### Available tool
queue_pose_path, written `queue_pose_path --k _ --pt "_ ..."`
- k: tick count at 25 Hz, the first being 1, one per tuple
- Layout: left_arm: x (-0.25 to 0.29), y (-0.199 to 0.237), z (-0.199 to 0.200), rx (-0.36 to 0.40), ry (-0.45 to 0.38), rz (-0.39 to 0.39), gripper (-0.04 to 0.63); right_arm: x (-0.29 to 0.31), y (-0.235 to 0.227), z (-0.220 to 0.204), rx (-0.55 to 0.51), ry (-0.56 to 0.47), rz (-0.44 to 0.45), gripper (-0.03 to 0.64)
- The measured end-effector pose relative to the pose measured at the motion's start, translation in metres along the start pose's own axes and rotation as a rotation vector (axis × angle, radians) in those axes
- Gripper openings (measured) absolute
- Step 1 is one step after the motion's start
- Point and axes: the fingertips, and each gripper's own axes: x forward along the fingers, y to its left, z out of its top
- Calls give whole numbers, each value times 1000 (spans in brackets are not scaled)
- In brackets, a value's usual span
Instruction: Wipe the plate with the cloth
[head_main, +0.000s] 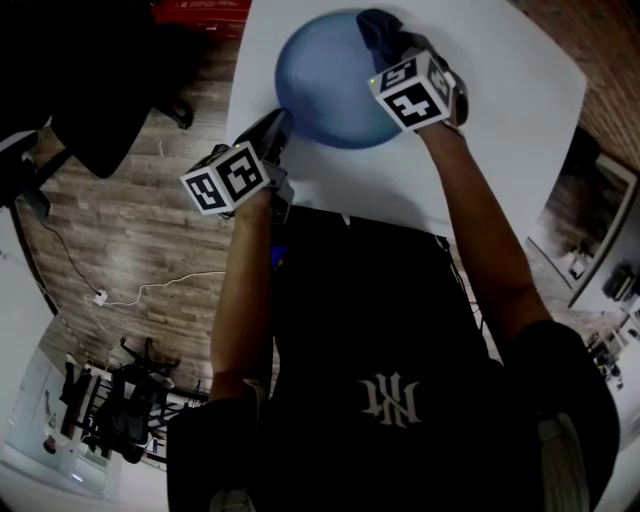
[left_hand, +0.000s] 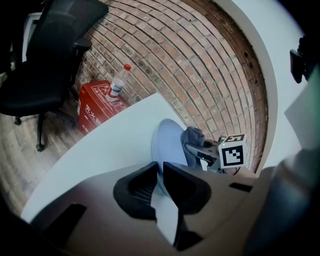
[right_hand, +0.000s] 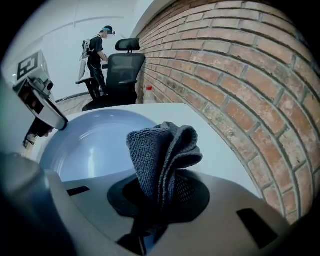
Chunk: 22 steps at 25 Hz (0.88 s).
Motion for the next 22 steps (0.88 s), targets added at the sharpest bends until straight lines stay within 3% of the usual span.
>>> queue_pose_path --k 7,15,19,22 --pt "-1 1 1 -17 -22 -14 41 -4 2 3 83 -36 42 84" --pt "-1 0 3 -14 -16 -2 40 -46 79 47 155 -205 343 84" --pt "-2 2 3 -14 -19 3 40 -44 130 54 170 -202 482 84" --pt "-2 2 3 -13 -23 8 40 -39 155 54 252 -183 570 84"
